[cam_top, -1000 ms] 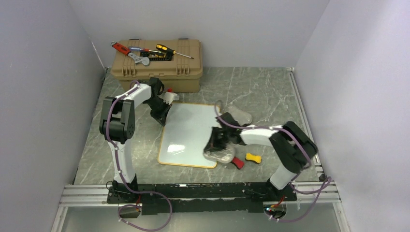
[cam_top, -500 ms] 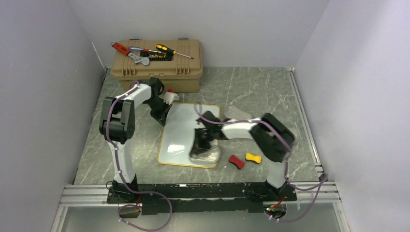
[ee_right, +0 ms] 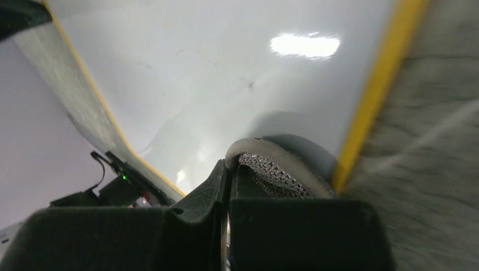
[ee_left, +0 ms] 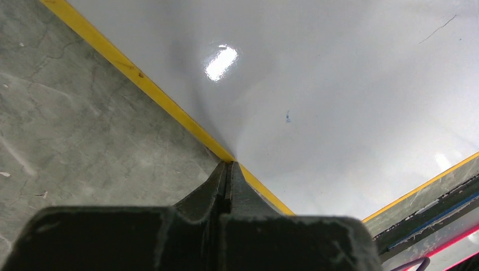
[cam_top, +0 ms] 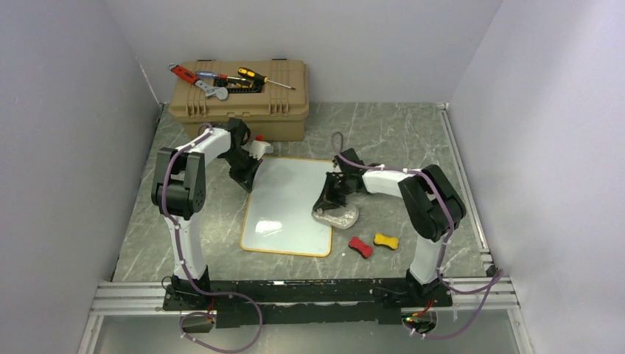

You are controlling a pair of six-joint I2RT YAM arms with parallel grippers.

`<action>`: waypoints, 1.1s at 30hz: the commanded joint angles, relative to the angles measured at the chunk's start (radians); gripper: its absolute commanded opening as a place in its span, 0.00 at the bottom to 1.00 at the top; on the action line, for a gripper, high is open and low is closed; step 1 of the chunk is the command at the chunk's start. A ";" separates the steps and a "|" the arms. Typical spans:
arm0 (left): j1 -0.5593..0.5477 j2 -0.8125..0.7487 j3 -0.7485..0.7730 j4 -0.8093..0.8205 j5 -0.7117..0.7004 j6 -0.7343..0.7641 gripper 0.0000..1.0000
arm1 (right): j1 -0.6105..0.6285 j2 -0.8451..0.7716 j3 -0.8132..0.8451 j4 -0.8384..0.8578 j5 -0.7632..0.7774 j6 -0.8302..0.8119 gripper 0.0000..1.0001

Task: Erase the whiteboard
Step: Erase the whiteboard at the center of the board.

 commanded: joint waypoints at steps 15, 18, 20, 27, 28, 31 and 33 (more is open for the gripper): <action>-0.025 0.061 -0.078 0.101 -0.048 0.048 0.00 | 0.119 0.251 0.272 -0.077 0.183 -0.003 0.00; -0.024 0.048 -0.090 0.108 -0.051 0.051 0.00 | 0.010 0.136 0.113 -0.107 0.279 -0.061 0.00; -0.024 0.043 -0.097 0.112 -0.048 0.053 0.00 | -0.047 0.073 0.022 -0.107 0.332 -0.092 0.00; -0.026 0.047 -0.089 0.110 -0.043 0.053 0.00 | 0.014 0.145 0.110 -0.068 0.296 -0.043 0.00; -0.025 0.044 -0.089 0.110 -0.044 0.053 0.00 | 0.051 0.182 0.164 -0.059 0.279 -0.028 0.00; -0.026 0.034 -0.090 0.109 -0.040 0.049 0.00 | 0.154 0.323 0.362 -0.043 0.239 -0.008 0.00; -0.026 0.030 -0.090 0.105 -0.035 0.047 0.00 | 0.197 0.405 0.493 -0.063 0.217 -0.005 0.00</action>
